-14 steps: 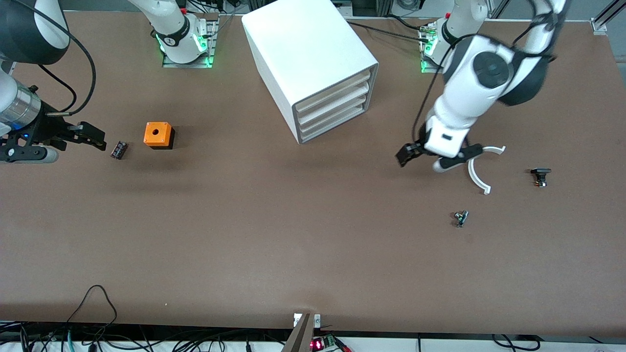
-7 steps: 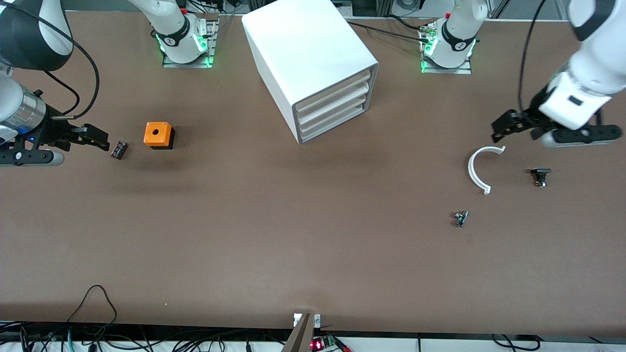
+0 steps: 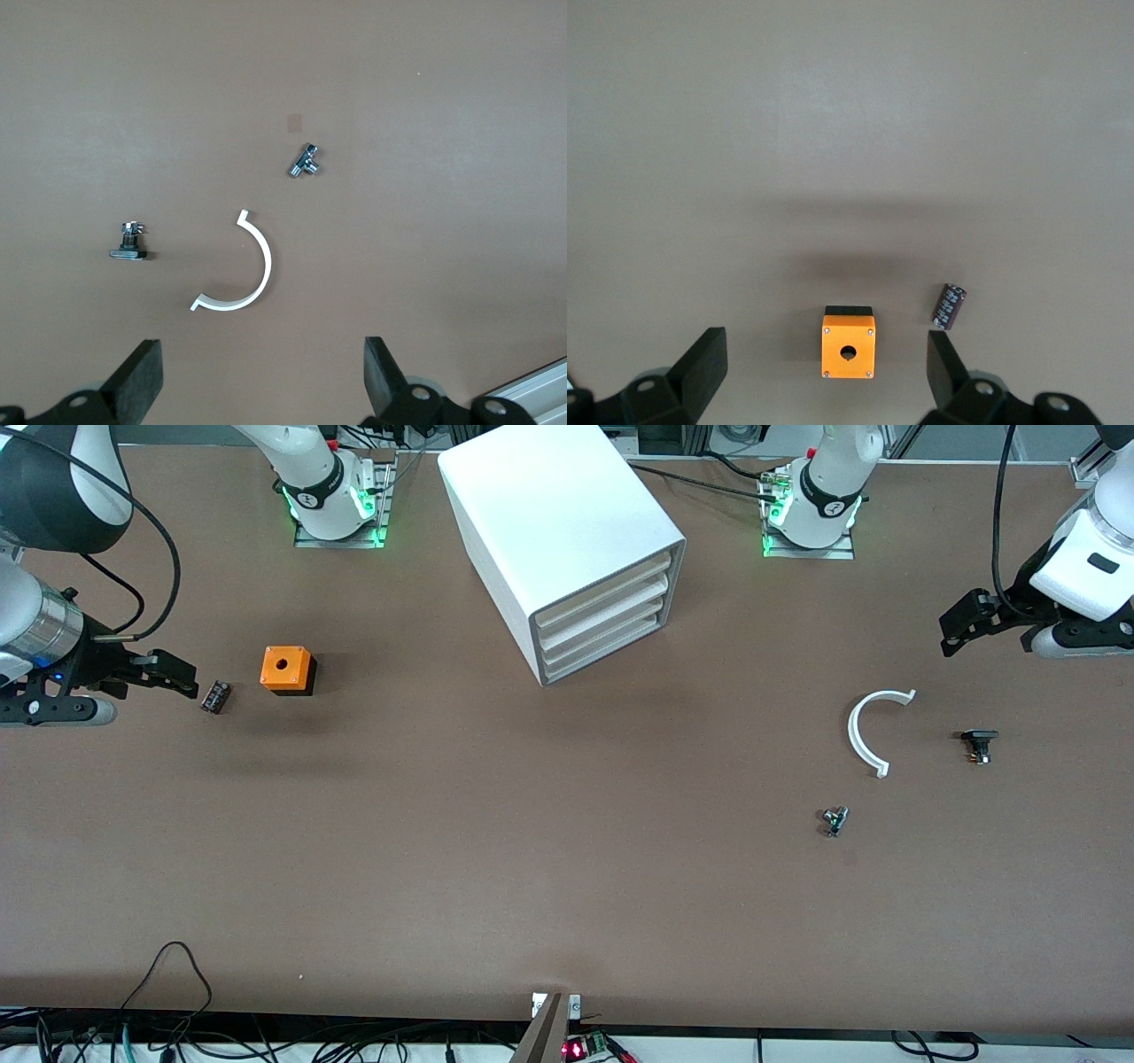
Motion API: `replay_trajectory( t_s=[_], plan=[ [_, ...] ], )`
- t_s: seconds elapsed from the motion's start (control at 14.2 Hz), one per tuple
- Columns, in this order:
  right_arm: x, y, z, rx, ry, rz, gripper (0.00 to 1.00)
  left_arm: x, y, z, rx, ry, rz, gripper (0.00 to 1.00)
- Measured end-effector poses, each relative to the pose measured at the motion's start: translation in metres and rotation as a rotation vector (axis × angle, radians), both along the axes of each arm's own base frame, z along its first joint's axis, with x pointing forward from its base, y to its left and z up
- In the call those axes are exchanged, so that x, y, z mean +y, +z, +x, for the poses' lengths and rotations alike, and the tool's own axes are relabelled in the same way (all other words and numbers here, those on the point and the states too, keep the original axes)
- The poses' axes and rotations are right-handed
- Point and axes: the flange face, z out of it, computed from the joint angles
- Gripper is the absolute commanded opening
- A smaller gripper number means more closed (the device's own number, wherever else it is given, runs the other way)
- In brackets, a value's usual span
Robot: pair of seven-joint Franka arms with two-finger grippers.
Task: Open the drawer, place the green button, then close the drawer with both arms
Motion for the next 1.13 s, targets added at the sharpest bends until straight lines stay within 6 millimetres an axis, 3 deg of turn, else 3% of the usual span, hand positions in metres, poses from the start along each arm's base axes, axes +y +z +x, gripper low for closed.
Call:
replay_trajectory(
  t_s=[1.13],
  plan=[
    [0.0,0.0,0.0,0.0,0.0,0.0,1.0,-0.0013,0.0009,0.0046,0.002,-0.007,-0.002,1.0]
  ],
)
